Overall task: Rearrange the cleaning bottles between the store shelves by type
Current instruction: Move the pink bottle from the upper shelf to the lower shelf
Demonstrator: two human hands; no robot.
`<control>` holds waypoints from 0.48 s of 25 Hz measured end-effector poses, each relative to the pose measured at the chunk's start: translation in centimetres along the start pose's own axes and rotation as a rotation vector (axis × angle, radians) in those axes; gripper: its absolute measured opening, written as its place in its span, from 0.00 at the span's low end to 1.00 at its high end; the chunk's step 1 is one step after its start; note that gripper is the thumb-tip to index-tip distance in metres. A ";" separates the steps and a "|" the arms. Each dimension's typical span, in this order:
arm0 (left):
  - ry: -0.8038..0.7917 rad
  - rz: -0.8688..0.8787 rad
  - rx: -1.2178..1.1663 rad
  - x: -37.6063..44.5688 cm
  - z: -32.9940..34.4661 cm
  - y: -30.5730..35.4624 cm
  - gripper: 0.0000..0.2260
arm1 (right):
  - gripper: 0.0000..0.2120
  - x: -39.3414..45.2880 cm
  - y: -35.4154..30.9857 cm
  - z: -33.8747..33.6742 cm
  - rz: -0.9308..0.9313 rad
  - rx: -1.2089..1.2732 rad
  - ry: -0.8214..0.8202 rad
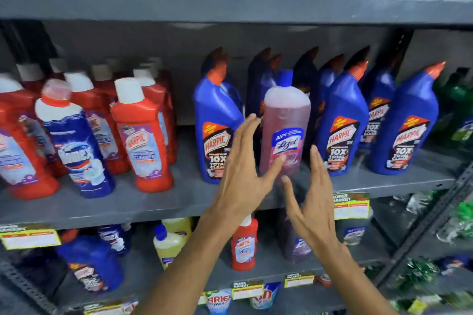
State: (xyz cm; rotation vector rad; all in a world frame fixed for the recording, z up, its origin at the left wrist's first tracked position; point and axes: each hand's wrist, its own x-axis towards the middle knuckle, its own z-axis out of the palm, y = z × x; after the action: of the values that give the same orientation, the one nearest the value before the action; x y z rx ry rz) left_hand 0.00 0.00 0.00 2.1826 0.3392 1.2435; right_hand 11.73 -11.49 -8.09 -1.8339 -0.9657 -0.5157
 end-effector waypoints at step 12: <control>-0.055 -0.546 -0.401 8.5 6.0 -3.4 0.29 | 0.42 0.6 4.0 0.4 0.081 -0.437 -0.363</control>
State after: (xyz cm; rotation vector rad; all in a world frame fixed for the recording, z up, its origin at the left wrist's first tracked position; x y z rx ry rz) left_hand 9.84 4.57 1.54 1.6283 0.5636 0.8546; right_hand 15.28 -11.78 -10.14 -2.4090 -1.0700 -0.3687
